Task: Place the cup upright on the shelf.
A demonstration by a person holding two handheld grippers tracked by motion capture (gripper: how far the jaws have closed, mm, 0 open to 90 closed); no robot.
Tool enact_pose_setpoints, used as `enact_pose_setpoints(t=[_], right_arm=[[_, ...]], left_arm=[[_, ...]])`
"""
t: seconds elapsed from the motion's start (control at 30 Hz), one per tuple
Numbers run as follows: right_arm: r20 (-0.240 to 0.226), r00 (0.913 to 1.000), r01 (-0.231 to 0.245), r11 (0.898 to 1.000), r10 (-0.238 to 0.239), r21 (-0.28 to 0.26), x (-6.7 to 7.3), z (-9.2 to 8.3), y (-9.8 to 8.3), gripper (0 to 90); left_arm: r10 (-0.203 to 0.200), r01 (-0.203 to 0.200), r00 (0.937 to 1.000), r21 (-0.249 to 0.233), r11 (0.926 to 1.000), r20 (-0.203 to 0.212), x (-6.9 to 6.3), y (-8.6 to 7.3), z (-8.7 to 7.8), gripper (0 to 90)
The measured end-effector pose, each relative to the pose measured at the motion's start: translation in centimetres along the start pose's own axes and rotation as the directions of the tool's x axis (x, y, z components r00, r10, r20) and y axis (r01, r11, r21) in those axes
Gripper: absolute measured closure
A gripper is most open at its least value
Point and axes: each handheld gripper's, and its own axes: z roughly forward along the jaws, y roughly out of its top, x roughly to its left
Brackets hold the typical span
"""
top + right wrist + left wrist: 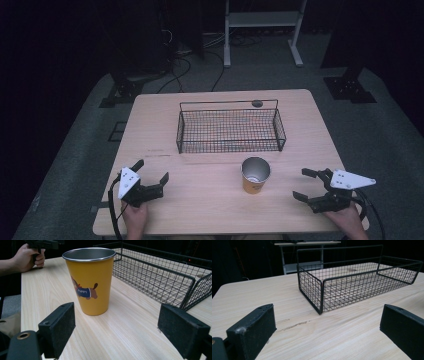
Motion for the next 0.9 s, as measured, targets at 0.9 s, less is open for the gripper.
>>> enact_pose_setpoints(t=[0.9], right_arm=[[-0.063,0.9979,0.015,1.000,-0.014,0.010,1.6,2.5,1.1,13.3]], left_arm=[[-0.001,0.001,1.0000,-0.001,1.0000,0.004,0.0,0.0,-0.1,0.0]])
